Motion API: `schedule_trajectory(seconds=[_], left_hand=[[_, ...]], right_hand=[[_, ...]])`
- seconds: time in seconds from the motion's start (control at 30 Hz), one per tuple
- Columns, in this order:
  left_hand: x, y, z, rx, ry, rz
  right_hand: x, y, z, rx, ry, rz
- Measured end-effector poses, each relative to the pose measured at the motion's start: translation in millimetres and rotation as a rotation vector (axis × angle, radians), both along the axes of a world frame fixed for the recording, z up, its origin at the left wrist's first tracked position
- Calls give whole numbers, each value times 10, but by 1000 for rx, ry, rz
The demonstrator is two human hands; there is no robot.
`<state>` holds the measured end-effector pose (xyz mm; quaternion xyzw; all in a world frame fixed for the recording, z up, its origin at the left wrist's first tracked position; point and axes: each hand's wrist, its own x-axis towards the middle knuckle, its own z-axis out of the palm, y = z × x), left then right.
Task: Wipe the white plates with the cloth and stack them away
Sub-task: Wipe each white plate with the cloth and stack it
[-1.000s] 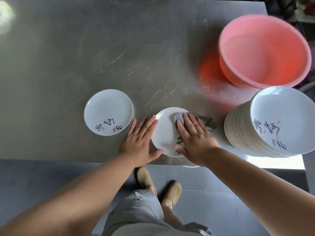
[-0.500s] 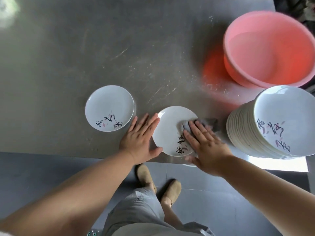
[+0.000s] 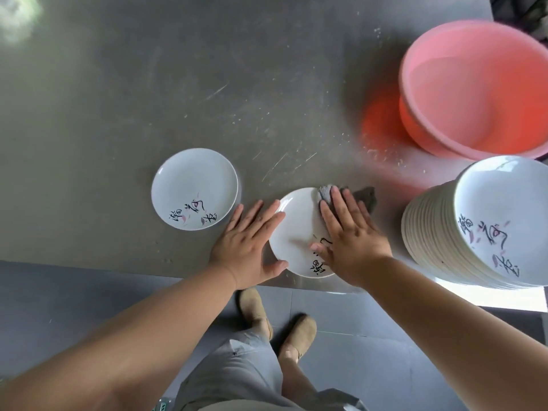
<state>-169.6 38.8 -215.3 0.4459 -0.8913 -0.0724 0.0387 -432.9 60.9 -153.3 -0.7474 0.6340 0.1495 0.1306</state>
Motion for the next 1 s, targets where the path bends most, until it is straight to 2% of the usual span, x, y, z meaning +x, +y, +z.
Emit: schedule_trajectory(seconds=[0.13,0.23,0.47,0.67,0.87,1.0], left_hand=[[7,10,9,15,-6,13],[2,6,39,15,-16,14],[-7,12,33,17,-32,26],[-11,21,49,24,-14,35],[7,8,33,48,-40,18],[-12,7,52,49,-32,24]], right_hand=[[280,-169,-47,5,-131,69],[169,-263,-45,24,-85,143],[33,601,47,57,-75,-4],[-38,60,-12,7,-33,-45],[214,801,-63,-9,-155,-129],[86,496,-112,-27,-149,-141]])
